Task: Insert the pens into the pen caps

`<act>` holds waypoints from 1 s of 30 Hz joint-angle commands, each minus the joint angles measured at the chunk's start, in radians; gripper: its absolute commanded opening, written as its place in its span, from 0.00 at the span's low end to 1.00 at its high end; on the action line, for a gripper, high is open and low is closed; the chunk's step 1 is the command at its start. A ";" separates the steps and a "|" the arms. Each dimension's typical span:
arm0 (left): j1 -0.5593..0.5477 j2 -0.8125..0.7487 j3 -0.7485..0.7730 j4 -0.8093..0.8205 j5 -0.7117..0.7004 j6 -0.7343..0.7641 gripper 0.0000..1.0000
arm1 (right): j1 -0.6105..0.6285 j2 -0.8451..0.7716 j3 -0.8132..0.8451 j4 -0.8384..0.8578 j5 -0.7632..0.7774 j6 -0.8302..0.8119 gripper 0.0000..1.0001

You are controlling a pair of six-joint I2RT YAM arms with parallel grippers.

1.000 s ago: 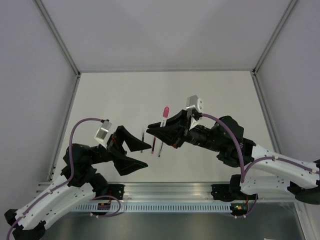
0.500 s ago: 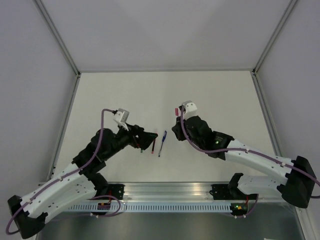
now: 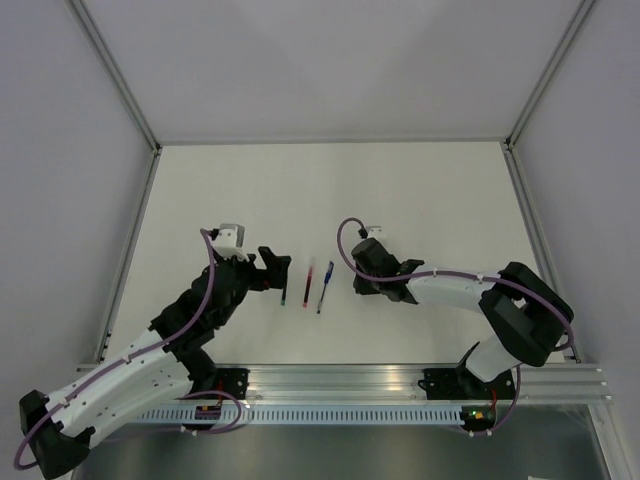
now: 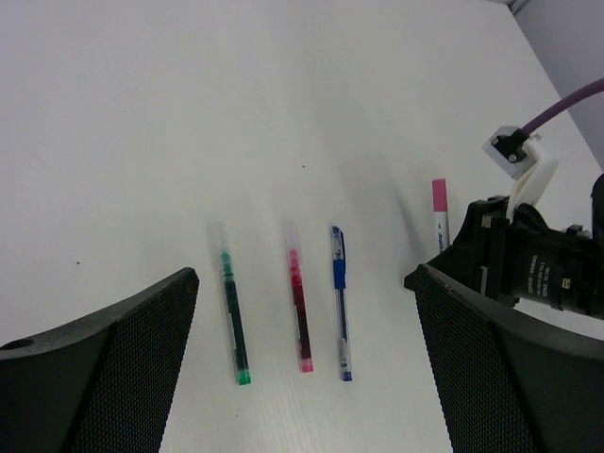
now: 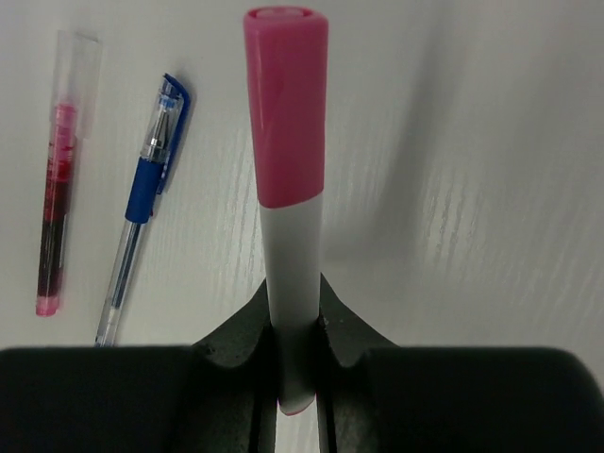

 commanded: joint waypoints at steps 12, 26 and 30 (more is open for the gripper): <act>-0.002 -0.052 -0.010 -0.020 -0.128 0.039 1.00 | 0.052 0.007 -0.079 0.078 -0.036 0.140 0.31; -0.001 -0.061 -0.016 -0.014 -0.117 0.044 1.00 | 0.069 -0.104 0.073 -0.173 0.064 0.058 0.43; -0.001 -0.072 -0.021 -0.005 -0.101 0.048 1.00 | 0.057 -0.167 0.207 -0.301 0.067 -0.026 0.45</act>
